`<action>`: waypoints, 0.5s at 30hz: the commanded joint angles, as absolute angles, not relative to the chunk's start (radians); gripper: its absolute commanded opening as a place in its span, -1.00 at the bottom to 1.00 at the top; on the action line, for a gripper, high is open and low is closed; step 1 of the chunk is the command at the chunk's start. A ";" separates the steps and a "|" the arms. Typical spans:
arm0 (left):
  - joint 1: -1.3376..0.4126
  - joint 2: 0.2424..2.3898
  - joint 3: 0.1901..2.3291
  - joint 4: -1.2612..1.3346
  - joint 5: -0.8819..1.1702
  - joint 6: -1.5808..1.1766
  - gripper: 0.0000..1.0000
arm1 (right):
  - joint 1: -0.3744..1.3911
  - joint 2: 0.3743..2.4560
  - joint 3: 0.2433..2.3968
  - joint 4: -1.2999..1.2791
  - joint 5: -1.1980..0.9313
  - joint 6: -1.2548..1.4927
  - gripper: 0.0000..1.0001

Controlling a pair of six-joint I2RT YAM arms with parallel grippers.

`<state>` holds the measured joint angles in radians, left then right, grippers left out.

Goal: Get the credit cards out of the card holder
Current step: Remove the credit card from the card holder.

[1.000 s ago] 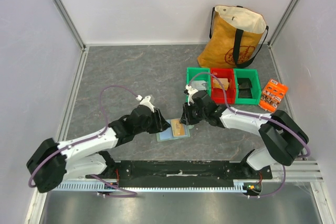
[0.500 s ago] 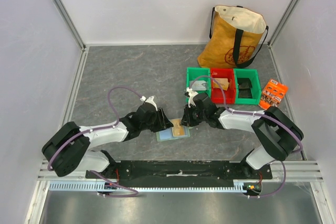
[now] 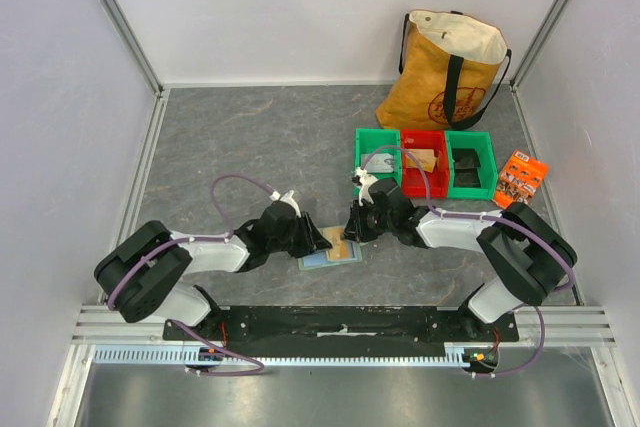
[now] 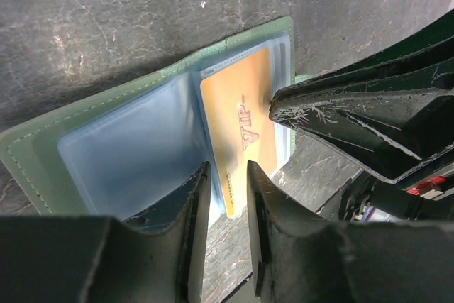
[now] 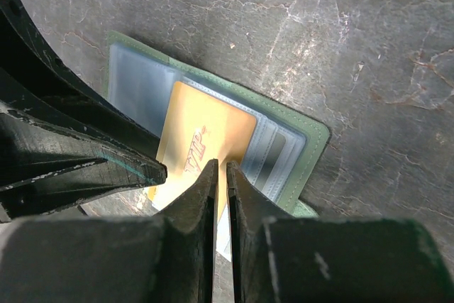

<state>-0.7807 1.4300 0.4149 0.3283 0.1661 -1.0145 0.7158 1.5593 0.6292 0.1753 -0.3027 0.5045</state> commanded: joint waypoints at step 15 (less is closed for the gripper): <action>-0.759 1.453 0.284 0.659 0.245 -1.164 -0.47 | 0.715 1.583 0.604 0.156 -0.308 0.502 -0.70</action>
